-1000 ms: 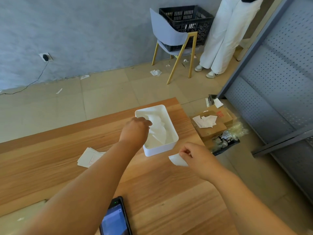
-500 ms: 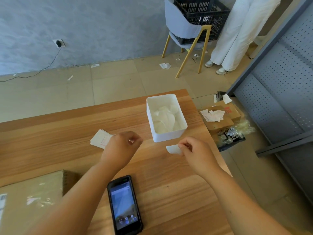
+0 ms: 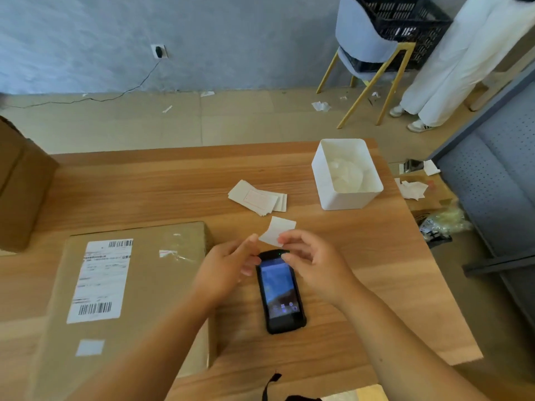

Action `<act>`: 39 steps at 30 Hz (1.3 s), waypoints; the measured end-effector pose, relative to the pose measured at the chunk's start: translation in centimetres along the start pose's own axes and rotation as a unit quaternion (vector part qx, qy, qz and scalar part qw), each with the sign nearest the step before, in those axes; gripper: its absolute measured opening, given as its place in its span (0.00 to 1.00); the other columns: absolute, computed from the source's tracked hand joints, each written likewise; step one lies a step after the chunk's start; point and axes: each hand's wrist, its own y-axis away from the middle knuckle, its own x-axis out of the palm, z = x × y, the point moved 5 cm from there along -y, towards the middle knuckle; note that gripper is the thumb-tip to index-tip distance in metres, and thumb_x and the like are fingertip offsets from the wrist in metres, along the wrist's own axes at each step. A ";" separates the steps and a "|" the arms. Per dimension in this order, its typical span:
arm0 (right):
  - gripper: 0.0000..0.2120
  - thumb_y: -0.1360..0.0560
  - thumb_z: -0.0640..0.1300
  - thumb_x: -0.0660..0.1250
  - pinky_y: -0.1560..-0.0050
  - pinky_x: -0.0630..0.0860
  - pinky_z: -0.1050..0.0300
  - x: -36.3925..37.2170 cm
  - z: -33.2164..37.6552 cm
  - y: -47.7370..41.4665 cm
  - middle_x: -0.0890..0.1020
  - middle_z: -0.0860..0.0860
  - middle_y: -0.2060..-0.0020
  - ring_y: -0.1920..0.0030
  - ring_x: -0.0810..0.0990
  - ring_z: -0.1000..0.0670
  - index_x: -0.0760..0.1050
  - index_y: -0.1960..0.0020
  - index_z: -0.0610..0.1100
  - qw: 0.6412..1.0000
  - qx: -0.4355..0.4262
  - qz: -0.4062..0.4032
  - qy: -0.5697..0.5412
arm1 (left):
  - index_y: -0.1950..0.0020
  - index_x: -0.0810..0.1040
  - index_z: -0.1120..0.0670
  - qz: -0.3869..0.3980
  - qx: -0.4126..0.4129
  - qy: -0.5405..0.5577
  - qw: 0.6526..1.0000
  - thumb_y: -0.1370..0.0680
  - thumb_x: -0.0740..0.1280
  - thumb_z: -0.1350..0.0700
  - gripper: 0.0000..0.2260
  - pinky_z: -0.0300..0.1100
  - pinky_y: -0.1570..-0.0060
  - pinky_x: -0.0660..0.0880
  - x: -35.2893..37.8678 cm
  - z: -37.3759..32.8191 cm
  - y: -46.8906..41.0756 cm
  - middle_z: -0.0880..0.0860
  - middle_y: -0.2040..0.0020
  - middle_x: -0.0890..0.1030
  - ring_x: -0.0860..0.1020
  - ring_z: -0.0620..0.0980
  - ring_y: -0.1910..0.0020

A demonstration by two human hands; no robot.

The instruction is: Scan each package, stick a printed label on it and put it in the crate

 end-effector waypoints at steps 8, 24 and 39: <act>0.16 0.22 0.41 0.65 0.46 0.79 0.51 7.4 0.8 2.2 0.83 0.57 0.49 0.48 0.81 0.54 0.75 0.41 0.60 1.000 -0.008 0.010 -0.002 | 0.63 0.80 0.56 -0.021 0.013 0.027 0.999 0.25 0.67 0.56 0.08 0.36 0.65 0.69 -5.6 2.9 3.3 0.50 0.68 0.81 0.75 0.45 0.68; 0.10 0.27 0.41 0.72 0.57 0.74 0.66 15.4 2.8 3.7 0.82 0.60 0.58 0.56 0.79 0.61 0.78 0.58 0.57 0.995 -0.022 -0.075 0.056 | 0.63 0.76 0.52 -0.049 0.036 -0.073 0.995 0.26 0.67 0.55 0.05 0.46 0.59 0.74 -15.6 9.5 9.7 0.51 0.62 0.83 0.80 0.51 0.60; 0.13 0.26 0.30 0.67 0.72 0.76 0.63 24.6 2.6 5.0 0.78 0.50 0.62 0.67 0.79 0.58 0.78 0.58 0.48 0.998 0.042 0.014 -0.035 | 0.56 0.78 0.54 -0.200 -0.024 0.028 0.979 0.27 0.70 0.60 0.03 0.49 0.59 0.78 -22.4 15.0 12.8 0.52 0.62 0.84 0.81 0.49 0.65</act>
